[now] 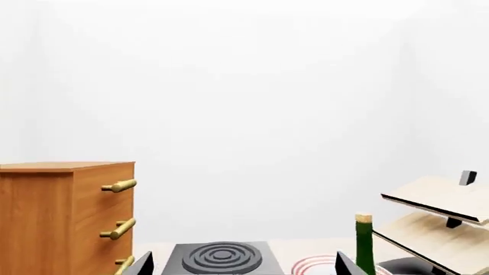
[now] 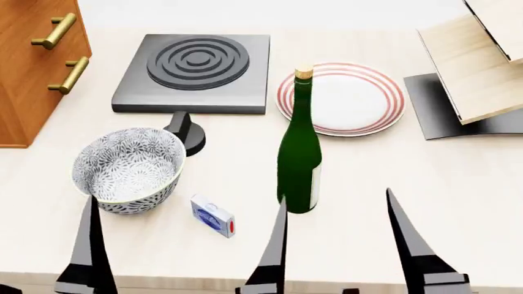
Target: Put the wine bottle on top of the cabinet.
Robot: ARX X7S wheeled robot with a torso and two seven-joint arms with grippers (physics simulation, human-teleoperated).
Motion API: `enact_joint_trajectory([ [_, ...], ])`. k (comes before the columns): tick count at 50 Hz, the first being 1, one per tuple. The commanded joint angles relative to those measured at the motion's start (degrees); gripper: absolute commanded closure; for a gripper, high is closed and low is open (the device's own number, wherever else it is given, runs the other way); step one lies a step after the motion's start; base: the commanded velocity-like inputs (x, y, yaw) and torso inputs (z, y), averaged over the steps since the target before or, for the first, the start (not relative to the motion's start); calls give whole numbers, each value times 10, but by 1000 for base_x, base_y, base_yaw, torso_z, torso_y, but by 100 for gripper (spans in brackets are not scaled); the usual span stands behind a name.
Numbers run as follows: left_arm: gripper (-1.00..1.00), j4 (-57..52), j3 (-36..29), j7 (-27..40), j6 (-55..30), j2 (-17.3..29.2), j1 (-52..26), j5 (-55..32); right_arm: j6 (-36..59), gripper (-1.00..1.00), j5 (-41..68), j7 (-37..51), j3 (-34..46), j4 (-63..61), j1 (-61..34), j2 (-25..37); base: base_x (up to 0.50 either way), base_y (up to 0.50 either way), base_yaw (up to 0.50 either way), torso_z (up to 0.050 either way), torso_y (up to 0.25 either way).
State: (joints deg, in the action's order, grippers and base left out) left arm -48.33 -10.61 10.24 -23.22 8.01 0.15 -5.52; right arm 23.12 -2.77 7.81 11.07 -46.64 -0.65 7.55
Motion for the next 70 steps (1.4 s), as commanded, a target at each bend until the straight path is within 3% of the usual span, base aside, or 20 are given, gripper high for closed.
enact_joint_trajectory([
  [1,-100,-106,-21,17,-78,8,-23,1,74,-100,-3,1,16,-101,-20,4,0,0,0,0,0],
  [16,-100,-115,-32,48,-83,29,-36,-21,78,-100,5,9,15,-109,-24,9,0,0,0,0,0],
  [31,-100,-115,-61,132,-73,92,-58,-74,84,-100,15,14,17,-106,-26,13,31,0,0,0,0],
  [70,-100,-110,-105,229,-48,167,-89,-134,99,-100,33,35,15,-102,-30,26,439,0,0,0,0],
])
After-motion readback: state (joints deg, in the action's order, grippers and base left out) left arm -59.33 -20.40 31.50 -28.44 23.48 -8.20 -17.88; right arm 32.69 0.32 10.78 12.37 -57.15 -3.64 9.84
